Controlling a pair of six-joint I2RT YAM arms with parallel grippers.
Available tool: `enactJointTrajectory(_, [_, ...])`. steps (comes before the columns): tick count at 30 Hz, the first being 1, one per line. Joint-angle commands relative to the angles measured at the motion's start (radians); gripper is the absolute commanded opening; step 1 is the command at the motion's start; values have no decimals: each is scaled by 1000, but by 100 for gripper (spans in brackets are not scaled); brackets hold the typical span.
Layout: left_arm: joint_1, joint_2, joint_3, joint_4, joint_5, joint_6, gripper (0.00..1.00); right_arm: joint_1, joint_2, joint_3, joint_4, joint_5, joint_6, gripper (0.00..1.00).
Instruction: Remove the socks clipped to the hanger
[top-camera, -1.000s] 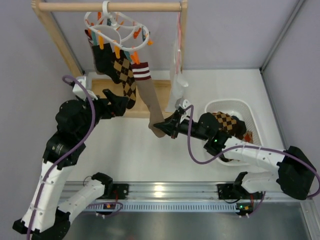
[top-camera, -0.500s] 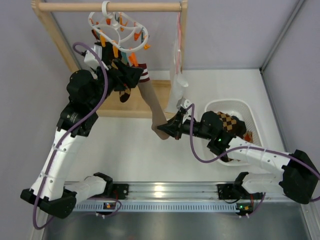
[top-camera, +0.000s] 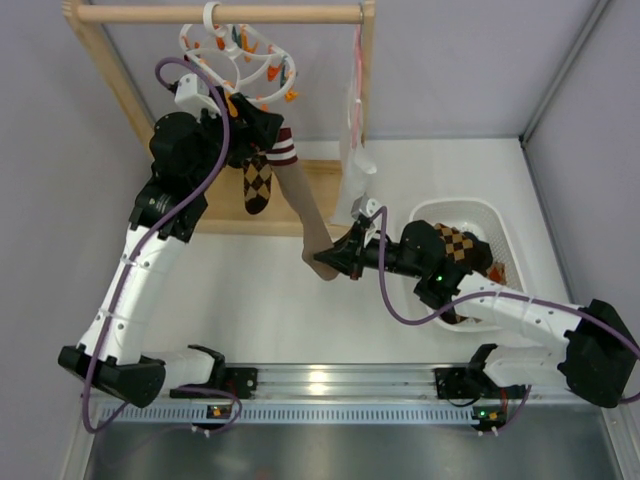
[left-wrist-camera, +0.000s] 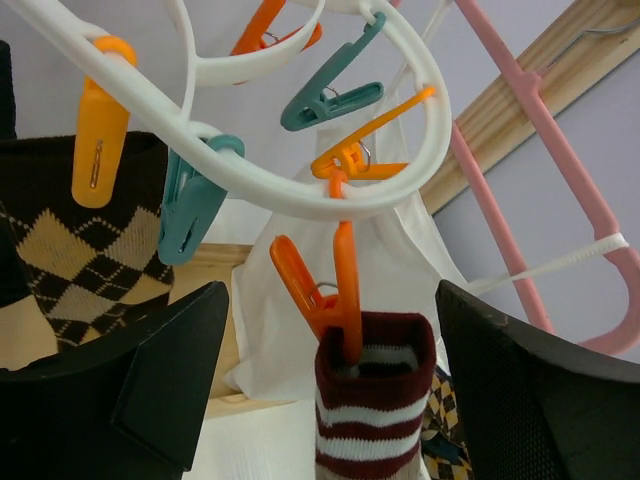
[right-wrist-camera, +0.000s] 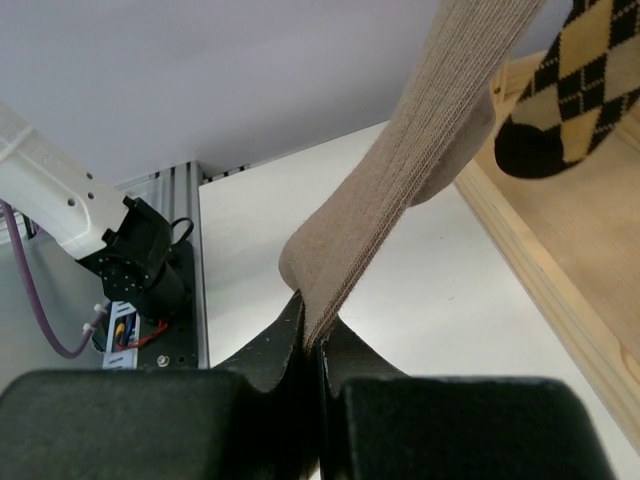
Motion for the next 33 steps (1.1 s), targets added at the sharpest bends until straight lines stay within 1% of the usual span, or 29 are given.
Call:
enactJointTrajectory(1, [36,30,50,73,73,-37,87,-12,13,56,7,-42,-10,0])
enactJointTrajectory(6, [73,68,59,122,116,-66,83,-11,34,71,11,-71,-3,0])
enactJointTrajectory(9, [82,91,86,137,139,-75,75,-12,39,76,16,-82,-1,0])
enactJointTrajectory(10, [84,97,92,140,147,-77,75,-12,39,76,17,-84,-1,0])
enactJointTrajectory(12, [84,111,105,159,164,-83,67,-11,41,73,20,-90,2,0])
enactJointTrajectory(14, [84,123,118,163,176,-94,62,-12,39,71,23,-90,2,0])
enactJointTrajectory(15, [84,125,121,166,177,-97,58,-12,38,71,25,-90,2,0])
enactJointTrajectory(16, [85,126,121,168,179,-98,48,-11,38,68,25,-88,4,0])
enactJointTrajectory(19, [84,129,121,171,184,-103,39,-11,33,68,22,-87,1,0])
enactJointTrajectory(20, [84,133,121,171,185,-103,31,-10,31,67,20,-85,-1,0])
enactJointTrajectory(22, [84,134,121,172,184,-106,28,-12,25,62,20,-79,-1,0])
enactJointTrajectory(23, [84,137,118,171,185,-106,23,-12,22,60,22,-79,-3,0])
enactJointTrajectory(29, [84,142,106,172,190,-117,19,-10,-1,39,17,-53,-4,0])
enactJointTrajectory(31, [84,142,96,171,188,-115,29,-11,-21,33,4,-35,-3,0])
enactJointTrajectory(32, [84,140,90,171,191,-114,35,-10,-51,30,-37,-23,5,0])
enactJointTrajectory(33, [84,137,86,171,193,-114,50,-12,-73,27,-67,-6,5,0])
